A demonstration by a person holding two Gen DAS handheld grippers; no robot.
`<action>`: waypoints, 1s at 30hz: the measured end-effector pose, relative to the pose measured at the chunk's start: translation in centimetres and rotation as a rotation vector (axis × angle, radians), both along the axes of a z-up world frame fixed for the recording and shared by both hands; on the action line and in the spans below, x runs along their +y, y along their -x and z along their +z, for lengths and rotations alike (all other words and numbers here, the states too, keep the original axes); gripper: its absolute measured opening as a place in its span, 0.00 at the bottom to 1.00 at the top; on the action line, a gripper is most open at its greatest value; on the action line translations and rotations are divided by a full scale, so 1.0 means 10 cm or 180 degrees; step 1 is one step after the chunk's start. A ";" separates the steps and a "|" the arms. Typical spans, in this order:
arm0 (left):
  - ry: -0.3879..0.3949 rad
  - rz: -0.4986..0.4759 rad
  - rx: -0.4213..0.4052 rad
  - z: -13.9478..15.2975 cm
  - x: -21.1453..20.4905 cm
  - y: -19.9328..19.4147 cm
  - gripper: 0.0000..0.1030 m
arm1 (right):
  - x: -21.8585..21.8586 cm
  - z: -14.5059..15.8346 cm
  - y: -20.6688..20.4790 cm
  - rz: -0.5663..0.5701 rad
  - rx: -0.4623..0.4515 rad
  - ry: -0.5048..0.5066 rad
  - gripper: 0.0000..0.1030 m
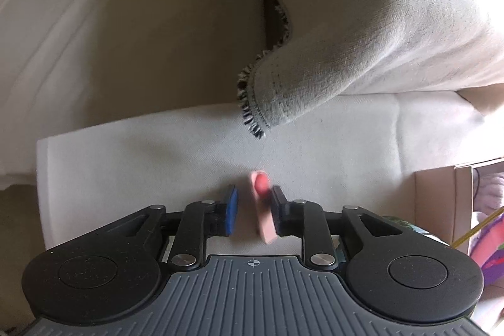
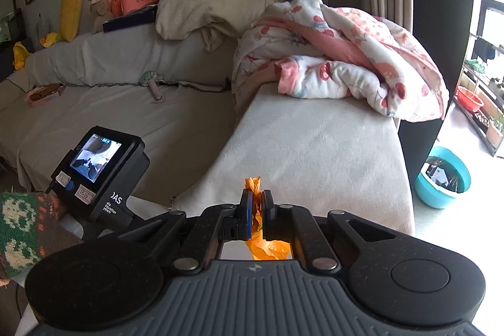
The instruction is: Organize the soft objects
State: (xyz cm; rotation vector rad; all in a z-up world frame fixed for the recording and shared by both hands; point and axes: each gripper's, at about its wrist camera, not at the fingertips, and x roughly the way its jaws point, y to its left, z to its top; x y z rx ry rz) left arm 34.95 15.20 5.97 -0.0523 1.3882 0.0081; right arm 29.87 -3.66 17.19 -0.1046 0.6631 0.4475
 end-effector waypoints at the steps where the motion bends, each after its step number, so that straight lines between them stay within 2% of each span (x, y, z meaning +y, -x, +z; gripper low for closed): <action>1: 0.0003 -0.0026 -0.0002 0.00 -0.03 0.00 0.37 | -0.01 -0.01 0.00 -0.0010 -0.0008 0.0012 0.05; 2: 0.0022 -0.0065 -0.0010 -0.01 -0.06 0.00 0.49 | -0.02 -0.01 -0.01 -0.0024 -0.0028 0.0028 0.05; 3: 0.0050 -0.0095 -0.0015 -0.04 -0.10 0.01 0.56 | -0.03 -0.01 -0.01 -0.0040 -0.0050 0.0042 0.05; 4: 0.0069 -0.0135 -0.0012 -0.05 -0.14 0.01 0.67 | -0.03 -0.01 -0.01 -0.0055 -0.0064 0.0047 0.05; 5: 0.0060 -0.0185 -0.0018 -0.06 -0.18 0.01 0.71 | -0.03 -0.01 -0.01 -0.0068 -0.0072 0.0047 0.05; 6: 0.0021 -0.0206 -0.0060 -0.06 -0.21 0.02 0.70 | -0.04 -0.01 0.00 -0.0087 -0.0095 0.0057 0.05; 7: -0.0041 -0.0221 -0.0089 -0.06 -0.23 0.04 0.64 | -0.04 0.00 0.01 -0.0099 -0.0120 0.0068 0.05; 9: -0.0164 -0.0244 -0.0155 -0.01 -0.22 0.07 0.23 | -0.05 0.02 0.03 -0.0076 -0.0100 0.0042 0.05; 12: 0.0074 -0.0090 -0.0162 0.00 -0.06 0.12 0.22 | -0.06 0.05 0.06 -0.0080 -0.0123 0.0052 0.05; 17: 0.0144 -0.0033 -0.0299 0.13 0.10 0.23 0.22 | -0.02 0.10 0.09 -0.0105 -0.0110 0.0031 0.05; 20: 0.0155 -0.0017 -0.0510 0.48 0.25 0.39 0.22 | 0.00 0.18 0.13 -0.0081 -0.0092 -0.0007 0.05; 22: 0.0146 0.0021 -0.0716 0.81 0.37 0.52 0.22 | 0.01 0.27 0.17 -0.0052 -0.0107 -0.0066 0.05; 26: 0.0109 0.0043 -0.1153 1.47 0.48 0.90 0.22 | -0.05 0.57 0.40 0.0007 -0.0291 -0.0198 0.05; 29: 0.0310 -0.0034 -0.1364 1.84 0.35 1.18 0.22 | -0.19 0.82 0.63 0.0055 -0.0476 -0.0276 0.05; 30: 0.0413 -0.0070 -0.1409 1.88 0.28 1.28 0.22 | -0.27 0.89 0.72 0.0058 -0.0535 -0.0294 0.05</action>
